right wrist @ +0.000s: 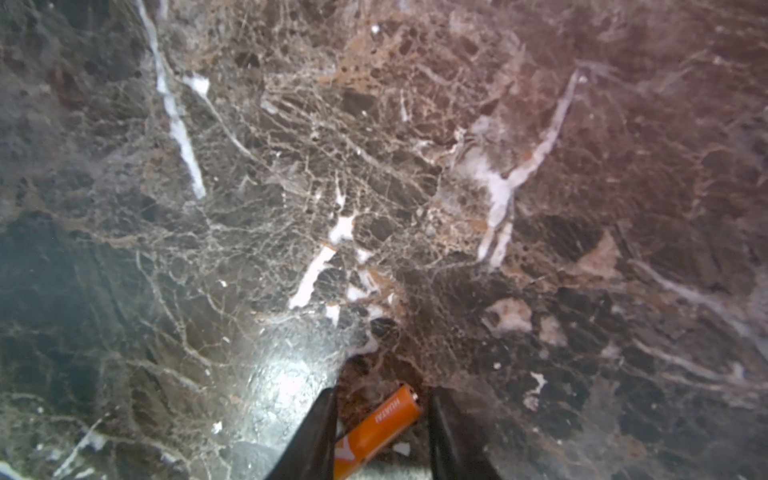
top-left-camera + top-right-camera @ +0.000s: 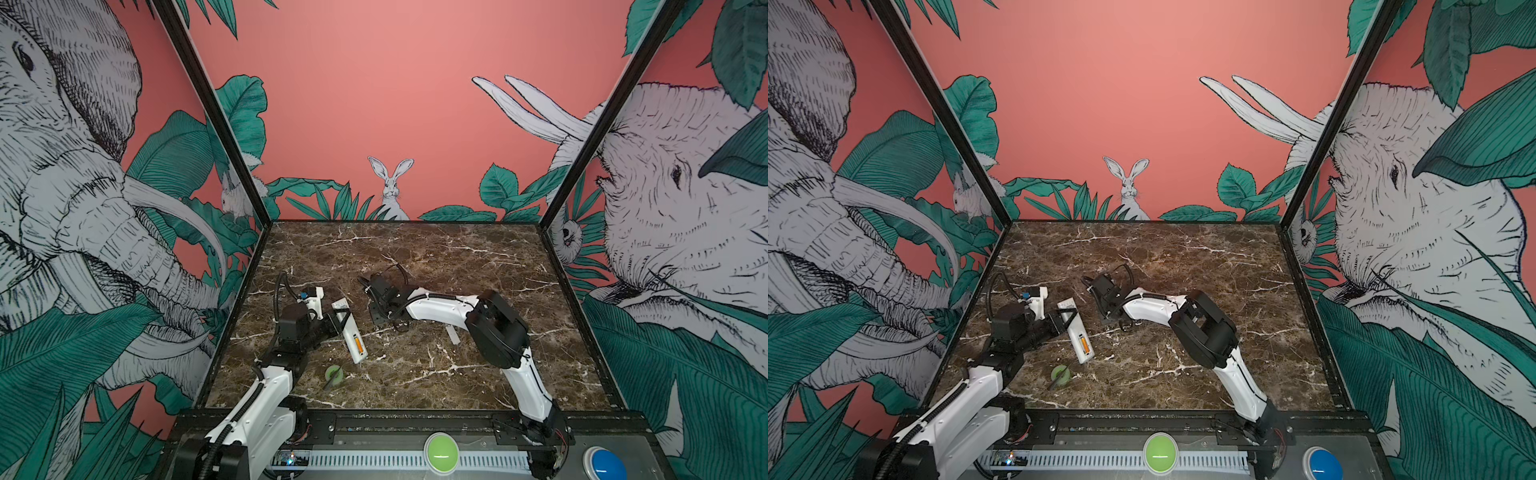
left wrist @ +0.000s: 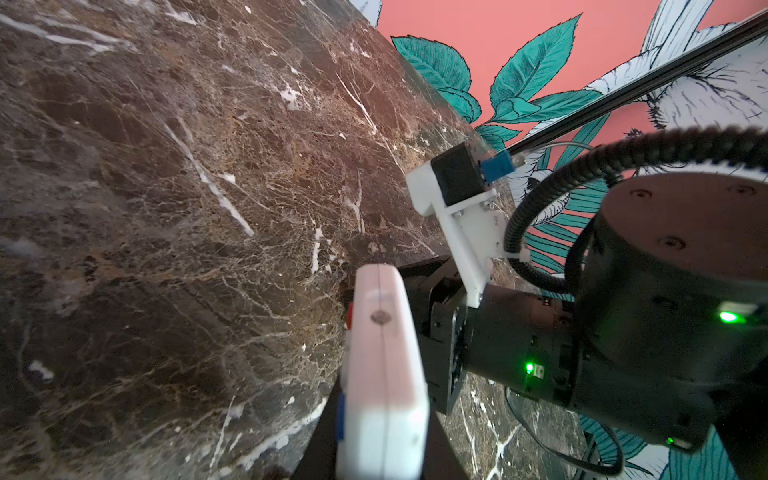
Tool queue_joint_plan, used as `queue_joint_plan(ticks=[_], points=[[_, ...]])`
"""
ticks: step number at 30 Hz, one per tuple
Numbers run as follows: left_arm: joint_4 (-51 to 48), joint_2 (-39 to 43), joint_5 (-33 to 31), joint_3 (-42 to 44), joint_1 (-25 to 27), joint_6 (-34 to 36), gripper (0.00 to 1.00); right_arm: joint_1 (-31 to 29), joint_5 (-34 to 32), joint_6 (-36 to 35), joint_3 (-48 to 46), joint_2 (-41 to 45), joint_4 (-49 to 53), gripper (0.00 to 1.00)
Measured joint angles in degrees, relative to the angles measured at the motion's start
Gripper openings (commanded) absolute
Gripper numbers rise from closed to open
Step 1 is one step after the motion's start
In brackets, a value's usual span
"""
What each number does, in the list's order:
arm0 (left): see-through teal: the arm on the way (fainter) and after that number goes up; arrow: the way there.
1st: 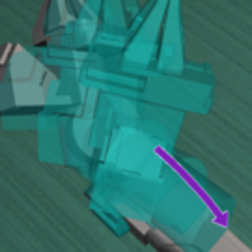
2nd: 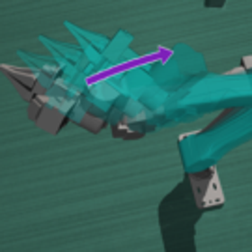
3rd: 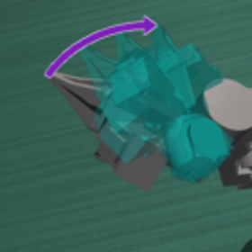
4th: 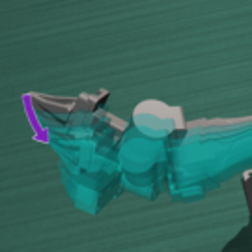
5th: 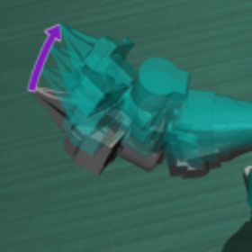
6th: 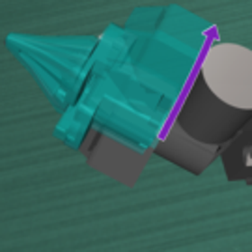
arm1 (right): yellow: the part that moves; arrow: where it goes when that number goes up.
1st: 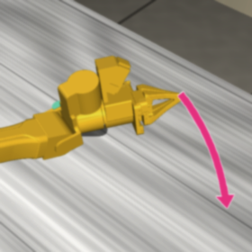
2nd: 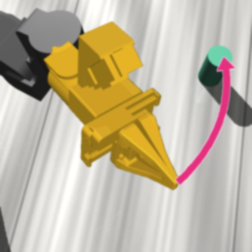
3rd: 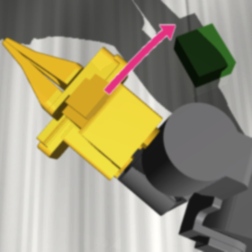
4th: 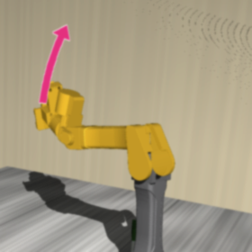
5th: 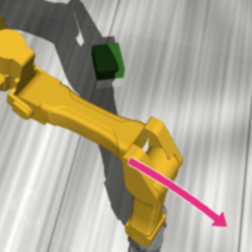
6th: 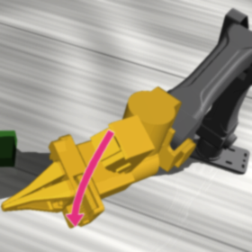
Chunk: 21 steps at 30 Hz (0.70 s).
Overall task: Load the batteries into the remote control
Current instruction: 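Lower and close the right gripper on the orange battery's end, then lift the orange battery upright with the right gripper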
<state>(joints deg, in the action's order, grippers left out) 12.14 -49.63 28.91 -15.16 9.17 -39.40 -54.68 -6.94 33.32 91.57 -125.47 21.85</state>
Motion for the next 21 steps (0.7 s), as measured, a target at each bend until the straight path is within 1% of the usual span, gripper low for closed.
queue_joint_plan(ticks=[2, 5, 12, 18, 21], points=[[0.00, -0.09, 0.00, 0.00, 0.00, 0.00, 0.00, -0.02, 0.02, -0.07, 0.00, 0.00, 0.04, 0.22], [0.15, -0.15, 0.09, 0.00, 0.00, -0.02, 0.00, -0.07, 0.11, -0.04, 0.00, -0.02, 0.07, 0.17], [0.59, -0.20, 0.24, 0.00, 0.00, -0.07, 0.00, -0.09, 0.11, -0.28, 0.00, -0.04, 0.11, 0.12], [1.46, -0.20, 0.57, 0.02, 0.00, -0.22, 0.00, -0.20, 0.02, -1.09, 0.00, -0.02, 0.17, 0.00], [1.90, -0.20, 1.36, 0.07, 0.00, -0.31, 0.00, -0.42, 0.09, -1.68, -0.26, 0.26, 0.44, 0.00]])
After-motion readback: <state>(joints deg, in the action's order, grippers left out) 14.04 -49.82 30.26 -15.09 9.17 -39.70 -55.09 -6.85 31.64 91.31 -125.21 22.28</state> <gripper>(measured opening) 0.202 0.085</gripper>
